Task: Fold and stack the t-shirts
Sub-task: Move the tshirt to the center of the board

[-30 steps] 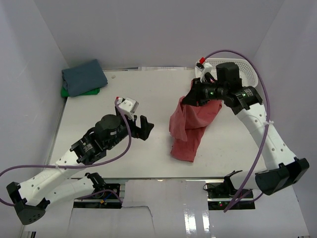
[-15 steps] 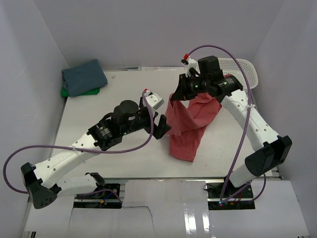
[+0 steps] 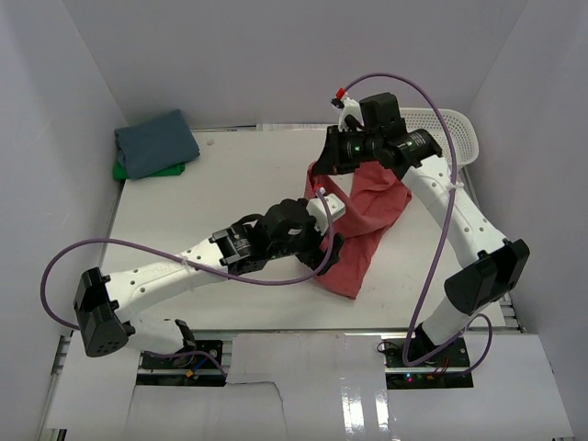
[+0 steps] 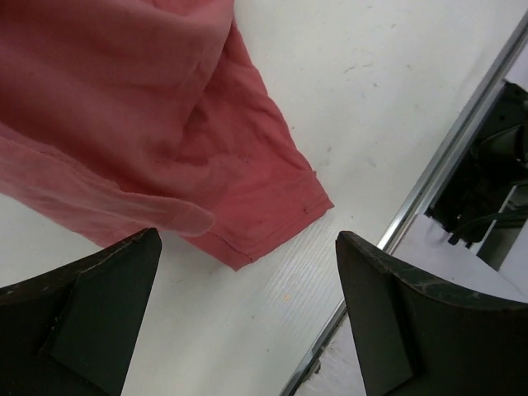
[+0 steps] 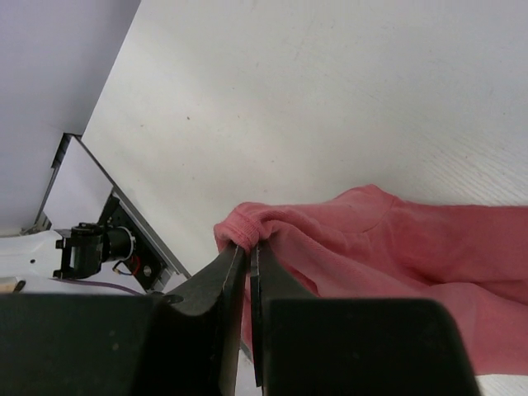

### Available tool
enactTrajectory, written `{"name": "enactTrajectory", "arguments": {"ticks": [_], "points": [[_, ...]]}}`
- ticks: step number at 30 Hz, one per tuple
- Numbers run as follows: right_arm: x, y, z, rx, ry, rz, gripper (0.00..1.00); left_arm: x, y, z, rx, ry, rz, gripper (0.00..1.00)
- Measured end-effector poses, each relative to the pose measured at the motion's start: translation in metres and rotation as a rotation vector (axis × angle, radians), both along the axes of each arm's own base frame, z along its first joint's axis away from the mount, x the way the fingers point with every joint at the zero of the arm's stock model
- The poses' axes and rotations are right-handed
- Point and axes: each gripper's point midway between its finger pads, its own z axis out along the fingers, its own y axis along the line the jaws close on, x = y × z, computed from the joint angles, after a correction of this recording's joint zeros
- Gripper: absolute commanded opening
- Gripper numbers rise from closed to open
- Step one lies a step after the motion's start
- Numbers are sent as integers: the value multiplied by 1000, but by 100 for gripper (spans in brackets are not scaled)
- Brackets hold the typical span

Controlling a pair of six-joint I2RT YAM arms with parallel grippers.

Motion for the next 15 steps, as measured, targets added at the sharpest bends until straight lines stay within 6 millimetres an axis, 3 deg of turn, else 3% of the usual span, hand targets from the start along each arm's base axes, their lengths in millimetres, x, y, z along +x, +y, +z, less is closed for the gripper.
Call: {"name": "enactTrajectory", "arguments": {"ticks": [8, 15], "points": [[-2, 14, 31, 41, -45, 20, 8, 23, 12, -18, 78, -30, 142, 98], [-8, 19, 30, 41, -36, 35, 8, 47, 32, -8, 101, -96, 322, 97]]}}
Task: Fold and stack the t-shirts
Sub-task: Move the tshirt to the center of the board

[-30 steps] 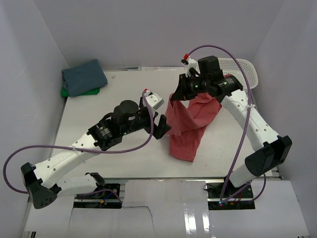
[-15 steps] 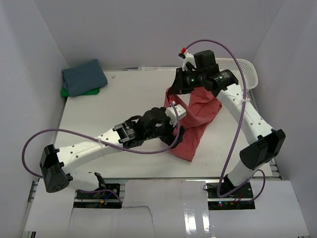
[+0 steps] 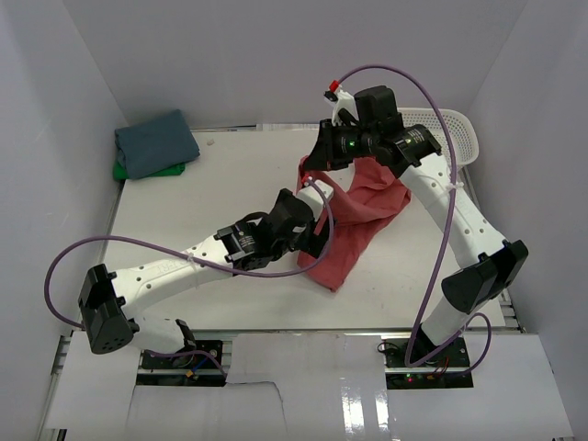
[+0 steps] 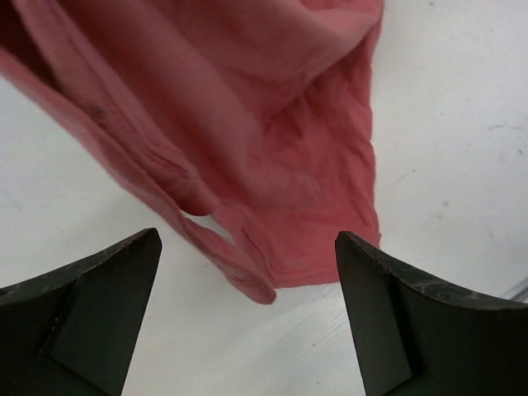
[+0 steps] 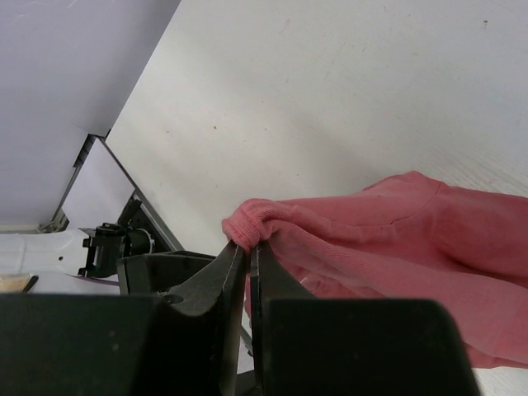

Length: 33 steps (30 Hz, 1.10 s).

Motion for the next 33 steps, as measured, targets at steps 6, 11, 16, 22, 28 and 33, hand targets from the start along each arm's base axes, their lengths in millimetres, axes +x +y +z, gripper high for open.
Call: {"name": "enactTrajectory", "arguments": {"ticks": [6, 11, 16, 22, 28, 33], "points": [[-4, 3, 0, 3, 7, 5, 8, 18, 13, 4, 26, -49, 133, 54], [-9, 3, 3, 10, 14, 8, 8, 28, 11, -1, 50, -62, 187, 2], [-12, 2, 6, 14, 9, 8, 8, 32, 14, 0, 71, -54, 207, 0], [-1, -2, 8, 5, -28, -6, 59, 30, 35, 40, 71, -28, 254, 0], [12, -11, -5, -71, -68, -64, 73, 60, 118, 136, -72, -36, 493, 0], [22, -2, -4, -28, -81, -58, 73, 41, 155, 175, -147, -11, 551, 0]]}}
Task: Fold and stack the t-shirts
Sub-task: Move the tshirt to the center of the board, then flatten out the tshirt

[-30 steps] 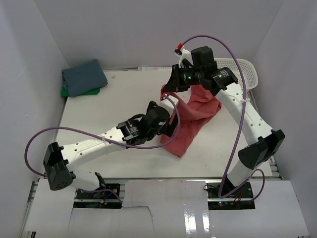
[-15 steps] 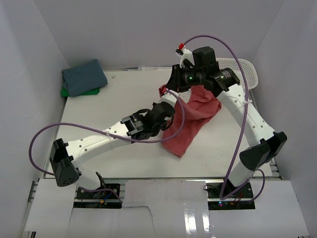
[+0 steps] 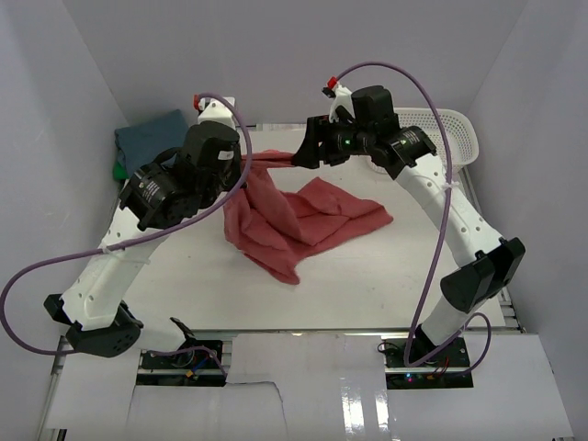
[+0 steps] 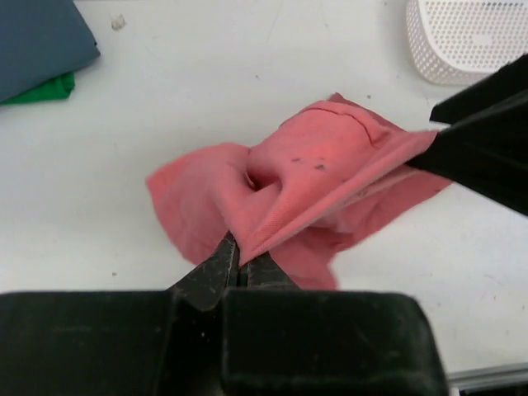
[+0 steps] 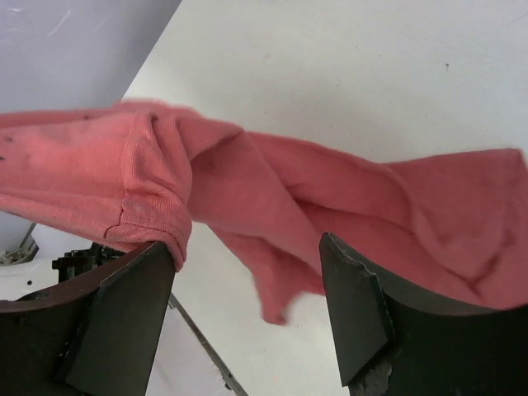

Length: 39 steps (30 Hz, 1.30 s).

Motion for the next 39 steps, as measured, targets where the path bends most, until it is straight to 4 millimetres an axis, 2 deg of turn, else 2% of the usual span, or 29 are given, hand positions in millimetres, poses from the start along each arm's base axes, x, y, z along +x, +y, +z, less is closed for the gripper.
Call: {"name": "enactTrajectory", "arguments": {"ticks": [4, 9, 12, 15, 18, 22, 23, 24, 26, 27, 28, 29, 30, 31, 33, 36, 39], "points": [[8, 7, -7, 6, 6, 13, 73, -9, 6, -9, 20, 59, 5, 0], [19, 18, -34, -5, 49, 24, 73, -2, 2, -6, 23, 74, 17, 0], [28, 28, -47, -1, 67, 36, 72, 1, 5, -15, 40, 103, 31, 0], [43, 41, -63, 2, 97, 59, 72, 1, 8, -34, 66, 145, 47, 0], [67, 51, -88, 0, 152, 69, 72, 5, 7, -60, 90, 187, 57, 0], [95, 47, -125, 7, 268, 67, 70, 13, 1, -85, 86, 211, 70, 0], [115, 35, -142, -26, 264, 8, 70, 11, 7, -86, 104, 215, 86, 0], [137, 14, -162, -57, 272, -62, 70, 7, 15, -82, 112, 208, 100, 0], [171, -42, -208, -110, 328, -202, 70, -3, 32, -67, 97, 169, 128, 0], [180, -79, -235, -135, 378, -277, 70, -9, 40, -57, 81, 143, 139, 0], [181, -107, -254, -147, 427, -325, 73, -14, 48, -48, 65, 118, 150, 0], [176, -131, -269, -134, 492, -350, 81, -19, 54, -41, 53, 98, 158, 0], [172, -149, -275, -132, 525, -378, 82, -23, 59, -35, 41, 80, 164, 0], [169, -158, -277, -119, 540, -376, 84, -25, 62, -32, 34, 69, 168, 0], [159, -157, -267, -103, 543, -353, 85, -27, 64, -29, 29, 60, 173, 0], [150, -131, -240, -99, 486, -284, 85, -22, 60, -37, 44, 75, 172, 0], [152, -105, -210, -98, 411, -227, 83, -15, 53, -51, 74, 111, 167, 0]]}}
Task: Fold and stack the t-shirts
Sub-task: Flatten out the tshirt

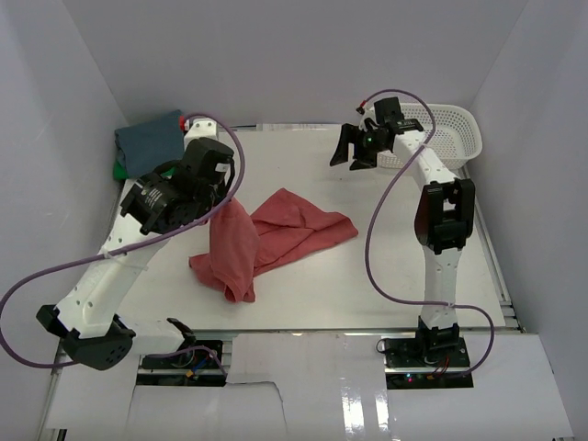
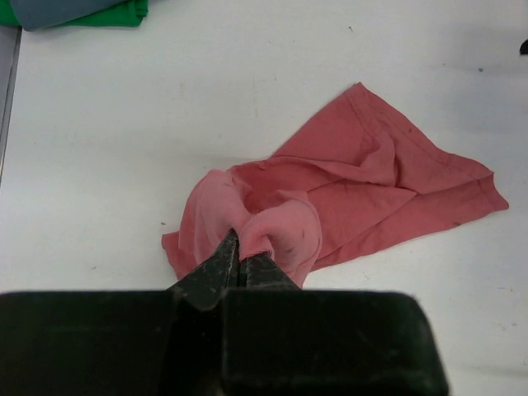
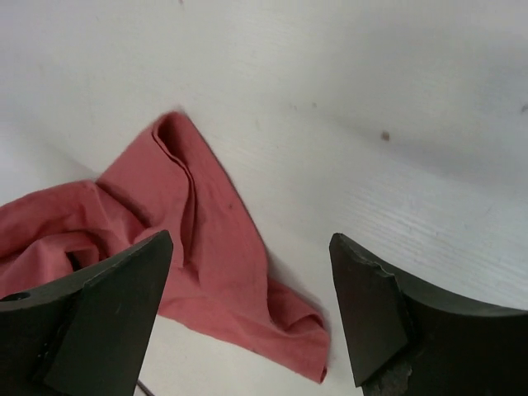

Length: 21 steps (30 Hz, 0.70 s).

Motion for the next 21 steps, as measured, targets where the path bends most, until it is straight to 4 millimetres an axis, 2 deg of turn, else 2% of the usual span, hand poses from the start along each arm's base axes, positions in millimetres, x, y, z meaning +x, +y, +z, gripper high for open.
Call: {"name": "enactTrajectory", "arguments": {"ticks": [2, 4, 7, 10, 14, 15, 18, 21], "points": [[11, 8, 17, 0, -58, 15, 82, 4, -4, -6, 9, 16, -4, 0], [20, 7, 27, 1, -93, 8, 80, 5, -6, -8, 11, 22, -6, 0], [22, -1, 26, -22, -93, -5, 79, 4, -5, -6, 5, 16, -6, 0], [21, -9, 16, -104, -107, -14, 81, 3, -4, -8, 3, 15, -6, 0], [-7, 3, 4, -202, -130, 33, 82, 2, -5, -15, 8, 29, -4, 0], [-34, 15, 2, -211, -113, 75, 82, 2, -5, -17, 8, 34, -5, 0], [-76, 39, 9, -194, -129, 157, 82, 2, -6, -19, 3, 41, -9, 0], [-87, 51, 17, -178, -152, 196, 81, 1, -9, -19, -9, 45, -17, 0]]}}
